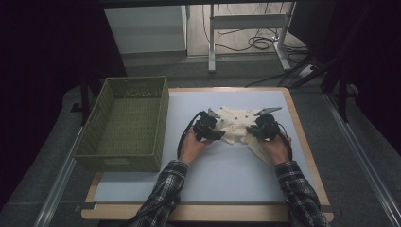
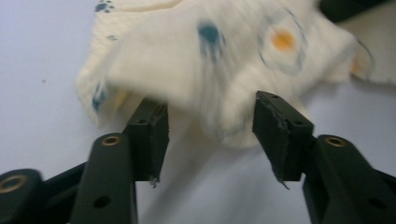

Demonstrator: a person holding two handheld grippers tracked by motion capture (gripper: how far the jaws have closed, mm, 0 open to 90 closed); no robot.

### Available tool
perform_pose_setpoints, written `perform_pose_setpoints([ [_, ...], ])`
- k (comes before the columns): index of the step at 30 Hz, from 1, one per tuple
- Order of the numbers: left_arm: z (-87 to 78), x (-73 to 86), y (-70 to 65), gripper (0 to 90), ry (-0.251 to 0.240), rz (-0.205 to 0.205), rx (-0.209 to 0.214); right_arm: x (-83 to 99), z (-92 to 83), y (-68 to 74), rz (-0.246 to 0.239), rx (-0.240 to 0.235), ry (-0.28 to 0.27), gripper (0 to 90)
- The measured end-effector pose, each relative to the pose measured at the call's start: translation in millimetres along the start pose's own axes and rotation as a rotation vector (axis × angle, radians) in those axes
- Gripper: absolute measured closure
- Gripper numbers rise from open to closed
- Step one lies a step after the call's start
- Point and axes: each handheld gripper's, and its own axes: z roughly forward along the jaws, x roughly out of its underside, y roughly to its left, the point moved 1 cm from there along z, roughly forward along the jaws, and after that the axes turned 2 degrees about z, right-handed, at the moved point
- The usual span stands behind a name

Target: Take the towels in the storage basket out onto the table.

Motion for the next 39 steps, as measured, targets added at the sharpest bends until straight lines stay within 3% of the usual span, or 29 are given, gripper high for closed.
perform_pose_setpoints([
  [2,-0.9,0.5,-4.9,49.6,0.0,0.018,0.017,1.7,4.5,-11.0,0.036,0.016,0.02,73.3],
  [5,-3.4,-0.1,-14.6,54.2,-0.011,0.043,0.046,8.4,1.2,-21.4,0.081,-0.01,0.008,67.6],
  [7,-3.7,-1.4,-17.3,54.7,-0.006,0.06,0.053,9.9,-1.1,-22.0,0.08,-0.009,0.008,67.0],
  [9,-3.3,-3.6,-19.7,56.1,-0.013,0.064,0.059,17.7,-16.5,-23.8,0.084,-0.025,-0.006,66.7],
  [16,10.1,-5.9,-13.7,55.3,0.009,0.036,0.027,35.8,-48.1,-22.1,0.081,-0.061,-0.028,66.7],
  [19,24.2,-0.3,-11.4,54.9,0.05,0.032,0.011,54.3,-69.5,-17.4,0.066,-0.083,-0.023,66.8],
  [22,26.6,1.9,-10.0,56.0,0.038,0.019,0.014,66.6,-80.3,-13.3,0.054,-0.095,-0.011,66.8],
  [24,26.4,1.8,-9.5,60.9,0.038,0.013,0.006,78.4,-87.5,-9.2,0.042,-0.104,0.006,66.8],
  [27,25.5,1.6,-10.1,79.4,0.045,0.01,0.019,98.9,-91.5,-2.3,0.021,-0.12,0.025,66.8],
  [30,24.1,2.2,-11.2,85.5,0.047,0.013,0.024,106.5,-88.6,0.2,0.008,-0.104,0.036,66.6],
  [33,17.6,3.6,-13.3,85.9,0.066,0.015,0.03,112.3,-80.4,3.6,-0.017,-0.09,0.05,68.1],
  [35,9.0,5.3,-14.4,85.8,0.057,0.008,0.039,113.9,-78.3,8.0,-0.057,-0.067,0.037,81.8],
  [37,-11.0,10.9,-18.6,85.6,0.033,-0.004,0.05,113.7,-78.5,12.1,-0.078,-0.063,0.038,87.1],
  [38,-11.0,10.9,-18.6,85.5,0.033,-0.004,0.05,113.7,-78.5,12.1,-0.078,-0.063,0.038,87.1],
  [39,-25.3,17.0,-21.9,85.4,0.02,-0.014,0.059,114.4,-81.2,12.9,-0.081,-0.071,0.033,87.6],
])
